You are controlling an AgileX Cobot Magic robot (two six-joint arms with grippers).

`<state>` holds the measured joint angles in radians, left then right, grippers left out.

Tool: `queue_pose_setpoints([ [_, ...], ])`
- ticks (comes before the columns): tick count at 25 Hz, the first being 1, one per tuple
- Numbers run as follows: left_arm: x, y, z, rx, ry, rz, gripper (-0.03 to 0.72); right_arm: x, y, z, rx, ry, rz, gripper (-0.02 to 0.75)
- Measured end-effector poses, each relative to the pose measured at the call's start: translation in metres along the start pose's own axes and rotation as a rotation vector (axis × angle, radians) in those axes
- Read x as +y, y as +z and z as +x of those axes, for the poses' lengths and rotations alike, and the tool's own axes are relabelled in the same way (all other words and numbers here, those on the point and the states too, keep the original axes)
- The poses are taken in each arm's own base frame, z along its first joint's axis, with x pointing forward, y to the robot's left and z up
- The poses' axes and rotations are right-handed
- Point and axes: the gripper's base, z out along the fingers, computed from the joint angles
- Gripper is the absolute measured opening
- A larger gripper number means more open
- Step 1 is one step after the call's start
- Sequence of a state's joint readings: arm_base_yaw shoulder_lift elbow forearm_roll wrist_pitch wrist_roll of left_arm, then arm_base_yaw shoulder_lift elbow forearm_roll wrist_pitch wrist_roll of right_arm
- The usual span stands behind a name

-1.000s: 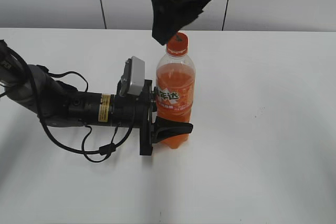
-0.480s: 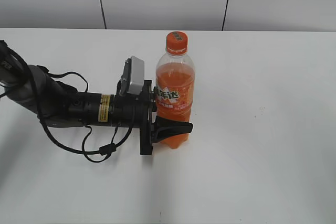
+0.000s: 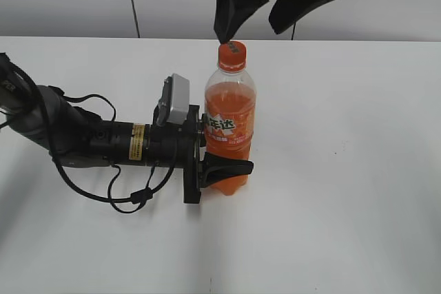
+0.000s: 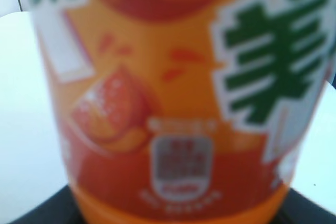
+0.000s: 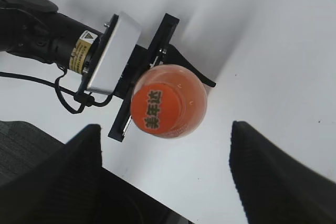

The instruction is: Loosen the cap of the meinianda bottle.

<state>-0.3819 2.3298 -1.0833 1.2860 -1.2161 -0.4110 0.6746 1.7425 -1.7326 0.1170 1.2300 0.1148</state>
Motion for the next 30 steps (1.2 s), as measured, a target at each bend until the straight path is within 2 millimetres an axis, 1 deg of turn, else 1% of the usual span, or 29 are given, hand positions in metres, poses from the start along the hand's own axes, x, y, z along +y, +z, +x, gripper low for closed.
queue_pose_setpoints([
  [8, 0.000, 0.000, 0.000, 0.000, 0.000, 0.000, 0.391, -0.003, 0.035, -0.004, 0.081, 0.004, 0.007, 0.565],
  [13, 0.000, 0.000, 0.000, 0.000, 0.000, 0.000, 0.391, -0.003, 0.036, -0.004, 0.081, 0.000, 0.007, 0.557],
  [19, 0.000, 0.000, 0.000, 0.000, 0.000, 0.000, 0.391, -0.003, 0.036, -0.004, 0.081, -0.007, 0.007, 0.480],
  [21, 0.000, 0.000, 0.000, 0.000, 0.000, 0.000, 0.391, -0.003, 0.038, -0.004, 0.086, -0.013, 0.007, 0.473],
  [27, 0.000, 0.000, 0.000, 0.000, 0.000, 0.000, 0.391, -0.004, 0.052, -0.005, 0.118, -0.013, 0.008, 0.470],
  [30, 0.000, 0.000, 0.000, 0.000, 0.000, 0.000, 0.391, -0.004, 0.053, -0.006, 0.118, -0.012, 0.006, 0.470],
])
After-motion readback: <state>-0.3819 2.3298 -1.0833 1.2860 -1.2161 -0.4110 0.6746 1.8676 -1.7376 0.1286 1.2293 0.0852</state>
